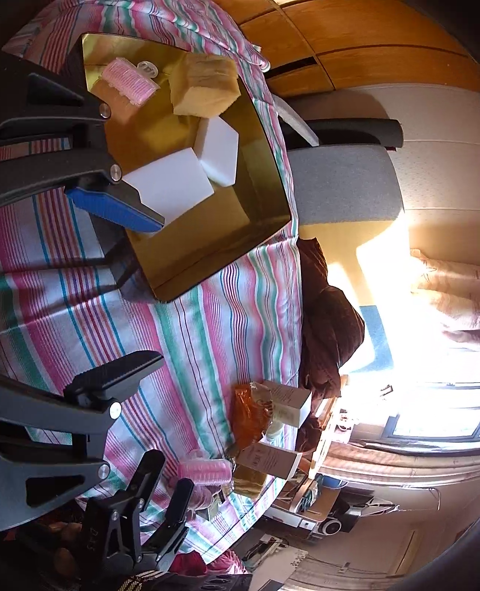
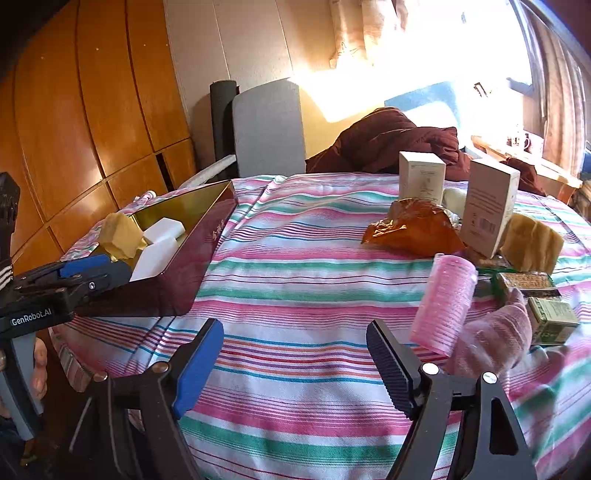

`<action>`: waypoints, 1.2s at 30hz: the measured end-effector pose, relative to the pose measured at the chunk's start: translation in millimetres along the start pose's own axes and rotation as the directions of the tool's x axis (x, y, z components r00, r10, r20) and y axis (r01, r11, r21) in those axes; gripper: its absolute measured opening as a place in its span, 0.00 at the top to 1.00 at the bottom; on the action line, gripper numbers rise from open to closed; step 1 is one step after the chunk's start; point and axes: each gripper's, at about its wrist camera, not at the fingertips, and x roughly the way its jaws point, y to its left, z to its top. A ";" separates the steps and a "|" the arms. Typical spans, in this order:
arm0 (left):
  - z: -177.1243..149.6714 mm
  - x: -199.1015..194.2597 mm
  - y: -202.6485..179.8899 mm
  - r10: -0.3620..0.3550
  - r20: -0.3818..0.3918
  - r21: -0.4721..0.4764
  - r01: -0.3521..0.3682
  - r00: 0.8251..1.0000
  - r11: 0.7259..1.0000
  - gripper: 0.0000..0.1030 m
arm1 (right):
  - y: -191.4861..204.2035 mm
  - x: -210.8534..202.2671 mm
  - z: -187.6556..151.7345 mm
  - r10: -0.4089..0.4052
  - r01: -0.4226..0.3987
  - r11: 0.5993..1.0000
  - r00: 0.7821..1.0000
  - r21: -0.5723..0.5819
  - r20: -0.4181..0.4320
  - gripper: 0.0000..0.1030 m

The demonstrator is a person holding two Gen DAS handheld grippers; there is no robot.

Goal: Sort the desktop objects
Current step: 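Grasp the pink roller stack with the left gripper while the right grasps the pink sock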

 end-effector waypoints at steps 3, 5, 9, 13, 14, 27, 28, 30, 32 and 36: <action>1.1 4.0 -14.8 -0.028 -0.008 0.030 0.028 1.000 0.999 0.34 | -8.4 -7.3 0.1 -0.017 0.017 1.000 1.000 0.009 0.014 0.21; 2.0 7.5 -23.7 -0.047 -0.016 0.045 0.047 0.999 0.998 0.34 | -13.6 -11.8 0.2 -0.033 0.033 0.999 0.999 0.013 0.022 0.20; 4.7 18.4 -39.9 -0.089 -0.038 0.063 0.091 0.995 0.994 0.34 | -27.6 -21.2 -0.4 -0.086 0.086 0.996 0.996 0.012 0.033 0.20; 12.1 32.9 -57.3 -0.138 -0.060 0.079 0.143 0.989 0.987 0.34 | -48.7 -33.7 -3.7 -0.156 0.155 0.988 0.987 0.026 0.046 0.20; 15.6 37.2 -62.2 -0.161 -0.068 0.074 0.166 0.985 0.983 0.34 | -54.8 -37.4 -5.1 -0.178 0.177 0.984 0.983 0.030 0.049 0.20; 55.6 90.7 -150.4 -0.385 -0.157 0.059 0.398 0.909 0.915 0.34 | -116.3 -49.0 -28.6 -0.248 0.243 0.960 0.968 0.141 0.025 0.33; 57.9 95.6 -153.9 -0.392 -0.166 0.052 0.405 0.905 0.913 0.34 | -117.1 -48.2 -30.3 -0.236 0.230 0.962 0.971 0.146 0.028 0.33; 62.0 105.8 -161.2 -0.403 -0.185 0.039 0.416 0.897 0.909 0.34 | -117.7 -45.5 -32.7 -0.216 0.209 0.966 0.976 0.153 0.031 0.33; 64.8 115.3 -166.2 -0.412 -0.202 0.024 0.425 0.889 0.905 0.34 | -118.7 -43.3 -34.4 -0.203 0.195 0.967 0.979 0.163 0.033 0.33; 66.1 129.5 -171.8 -0.437 -0.225 -0.010 0.446 0.871 0.895 0.36 | -120.1 -39.9 -36.5 -0.183 0.173 0.967 0.982 0.187 0.040 0.32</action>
